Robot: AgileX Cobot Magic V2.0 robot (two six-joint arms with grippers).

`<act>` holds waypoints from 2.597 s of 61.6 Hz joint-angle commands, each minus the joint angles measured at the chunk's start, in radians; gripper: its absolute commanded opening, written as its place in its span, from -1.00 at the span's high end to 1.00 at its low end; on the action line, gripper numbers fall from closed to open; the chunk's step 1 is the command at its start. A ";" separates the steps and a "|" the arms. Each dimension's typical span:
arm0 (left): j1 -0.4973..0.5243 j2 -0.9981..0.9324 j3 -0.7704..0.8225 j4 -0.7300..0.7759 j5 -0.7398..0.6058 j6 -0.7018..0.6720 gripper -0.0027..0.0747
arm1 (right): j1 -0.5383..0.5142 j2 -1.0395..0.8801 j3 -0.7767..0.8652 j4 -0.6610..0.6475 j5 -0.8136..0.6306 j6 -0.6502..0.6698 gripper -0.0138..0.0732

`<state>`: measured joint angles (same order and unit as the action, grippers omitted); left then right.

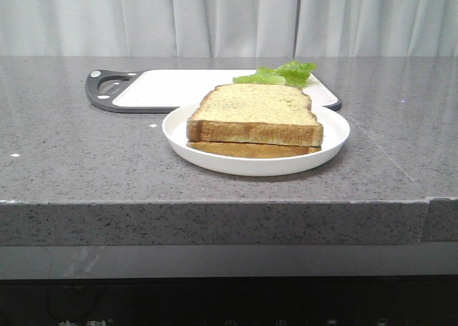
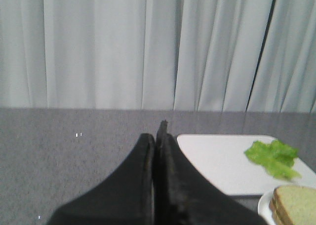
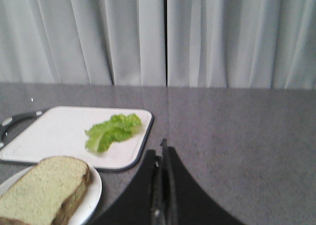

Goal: Left arm grabs bread, right arm adds lettuce

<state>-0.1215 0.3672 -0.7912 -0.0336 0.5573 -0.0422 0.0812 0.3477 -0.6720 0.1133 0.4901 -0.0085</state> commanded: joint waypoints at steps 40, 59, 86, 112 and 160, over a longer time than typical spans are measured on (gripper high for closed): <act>0.001 0.365 -0.034 -0.059 0.028 -0.001 0.13 | -0.004 0.268 0.029 0.006 0.019 -0.005 0.17; -0.014 0.572 -0.149 -0.485 0.198 0.304 -0.26 | -0.004 0.268 0.029 0.006 0.012 -0.005 -0.23; -0.343 0.967 -0.428 -0.517 0.237 0.338 -0.25 | -0.004 0.268 0.029 0.006 0.012 -0.005 -0.23; -0.487 1.283 -0.714 -0.323 0.339 0.097 -0.26 | -0.004 0.268 0.029 0.006 0.012 -0.005 -0.23; -0.483 1.414 -0.762 -0.366 0.356 0.090 0.03 | -0.004 0.268 0.029 0.006 0.014 -0.005 -0.23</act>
<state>-0.6015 1.8254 -1.5211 -0.3767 0.9422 0.0545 0.0812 0.6077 -0.6143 0.1133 0.5733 -0.0085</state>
